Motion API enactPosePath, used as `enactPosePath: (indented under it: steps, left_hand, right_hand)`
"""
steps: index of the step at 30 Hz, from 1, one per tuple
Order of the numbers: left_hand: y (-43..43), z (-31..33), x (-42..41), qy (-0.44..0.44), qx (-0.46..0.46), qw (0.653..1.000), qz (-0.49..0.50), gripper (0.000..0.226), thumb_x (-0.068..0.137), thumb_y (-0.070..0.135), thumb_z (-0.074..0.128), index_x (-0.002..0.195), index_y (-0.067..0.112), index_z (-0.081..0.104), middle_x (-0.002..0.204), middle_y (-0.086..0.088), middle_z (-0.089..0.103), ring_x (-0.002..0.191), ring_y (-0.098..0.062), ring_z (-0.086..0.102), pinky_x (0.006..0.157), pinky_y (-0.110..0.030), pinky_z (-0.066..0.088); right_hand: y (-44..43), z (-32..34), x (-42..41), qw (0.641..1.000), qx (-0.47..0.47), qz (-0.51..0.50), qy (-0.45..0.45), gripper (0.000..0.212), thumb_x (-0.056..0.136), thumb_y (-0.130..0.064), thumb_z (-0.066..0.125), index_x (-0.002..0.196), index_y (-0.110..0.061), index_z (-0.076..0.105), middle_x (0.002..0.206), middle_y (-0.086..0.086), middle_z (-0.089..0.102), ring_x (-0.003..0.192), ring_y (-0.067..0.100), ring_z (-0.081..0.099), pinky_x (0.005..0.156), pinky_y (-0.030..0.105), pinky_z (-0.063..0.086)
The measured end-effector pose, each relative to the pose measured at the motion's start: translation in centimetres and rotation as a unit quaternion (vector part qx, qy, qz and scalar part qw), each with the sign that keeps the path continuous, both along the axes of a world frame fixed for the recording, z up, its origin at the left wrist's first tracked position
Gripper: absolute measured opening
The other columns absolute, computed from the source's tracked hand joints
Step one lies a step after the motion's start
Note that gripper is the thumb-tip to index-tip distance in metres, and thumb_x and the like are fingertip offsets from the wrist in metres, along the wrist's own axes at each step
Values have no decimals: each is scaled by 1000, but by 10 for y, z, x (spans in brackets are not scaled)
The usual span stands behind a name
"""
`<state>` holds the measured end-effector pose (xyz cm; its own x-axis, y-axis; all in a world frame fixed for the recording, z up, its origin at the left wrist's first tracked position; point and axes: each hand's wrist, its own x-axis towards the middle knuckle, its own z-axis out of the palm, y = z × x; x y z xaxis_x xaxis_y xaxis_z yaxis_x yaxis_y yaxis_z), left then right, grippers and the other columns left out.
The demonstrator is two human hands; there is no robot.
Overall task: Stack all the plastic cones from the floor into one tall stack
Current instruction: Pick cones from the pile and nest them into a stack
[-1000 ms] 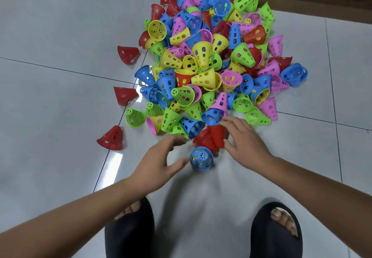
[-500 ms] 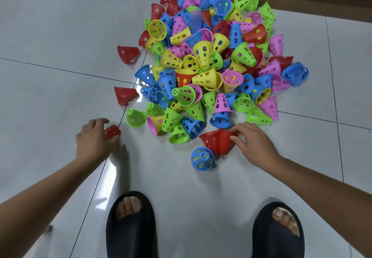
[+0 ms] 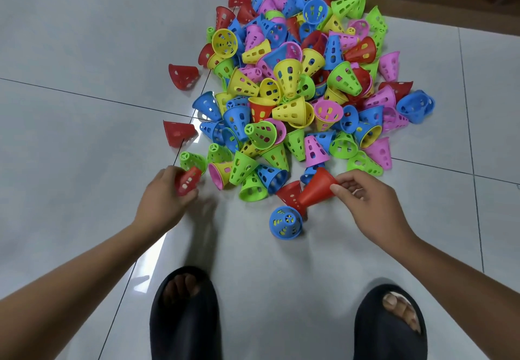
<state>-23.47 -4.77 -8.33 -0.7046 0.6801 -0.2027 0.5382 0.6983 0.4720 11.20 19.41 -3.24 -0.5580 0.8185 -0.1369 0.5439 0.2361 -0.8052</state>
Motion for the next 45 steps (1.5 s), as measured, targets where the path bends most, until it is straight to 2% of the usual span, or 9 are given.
enactPosePath:
  steps: [4,10,16,22,27,30,34,40,45]
  left_hand:
    - [21,27,22,-32,85,995,-28,39,83,27,83,116,27,61,106,6,64,90,-14,61,76,-32,47]
    - [37,64,56,-125,165,978,-31,43,90,48,81,123,33,57,114,15,69,98,-5,66,78,-22,50]
    - [44,91,101,-201,267,939,-79,40,97,44,74,131,33,55,124,16,71,120,-12,68,99,-25,54]
    - [41,83,131,-197,230,939,-161,50,92,49,81,132,34,55,125,17,67,119,-11,64,98,-18,46]
    - [38,59,133,-137,156,947,-247,57,90,61,78,136,34,56,133,23,61,125,2,56,105,-23,45]
    - [39,53,126,-129,142,945,-264,64,89,70,73,139,32,57,137,23,61,128,8,52,107,-12,38]
    - [45,45,106,-97,140,950,-263,57,98,70,61,136,28,60,132,17,64,122,2,56,104,-17,41]
    - [66,26,61,21,126,956,-263,44,98,31,73,138,22,58,138,3,62,124,-21,59,102,-45,52]
    - [88,21,35,104,56,946,-301,55,96,26,73,147,26,53,152,4,56,136,-27,54,101,-48,51]
  right_hand:
    - [-11,26,-9,994,-84,-2,64,5,97,-26,77,102,-27,75,94,-6,77,92,14,73,85,25,56]
    - [-37,37,-22,958,-251,6,141,10,96,-15,74,106,-14,75,91,9,78,82,21,70,74,27,57]
    - [-52,4,-13,938,-337,-3,81,8,97,-9,73,105,-8,74,83,13,75,76,20,69,73,32,58]
    - [-51,-24,-6,931,-361,-43,38,6,98,-5,71,103,-5,74,92,25,75,81,27,75,74,32,61]
    - [-38,-30,-5,960,-278,-26,-19,17,98,-6,67,99,-19,76,94,14,75,87,25,76,71,29,60]
    - [-27,-32,-10,979,-199,9,-50,21,95,-11,67,97,-31,74,91,-6,74,86,20,72,77,34,62]
    - [-14,-28,-25,988,-72,113,-71,25,99,-10,63,111,-30,71,111,-18,66,90,1,62,77,10,46]
    - [4,-31,-42,958,42,260,-111,43,101,-6,53,133,-32,62,138,-19,55,118,5,59,99,27,49]
    - [9,-37,-41,935,77,307,-160,47,100,-9,57,140,-33,56,142,-17,54,121,11,59,97,34,54]
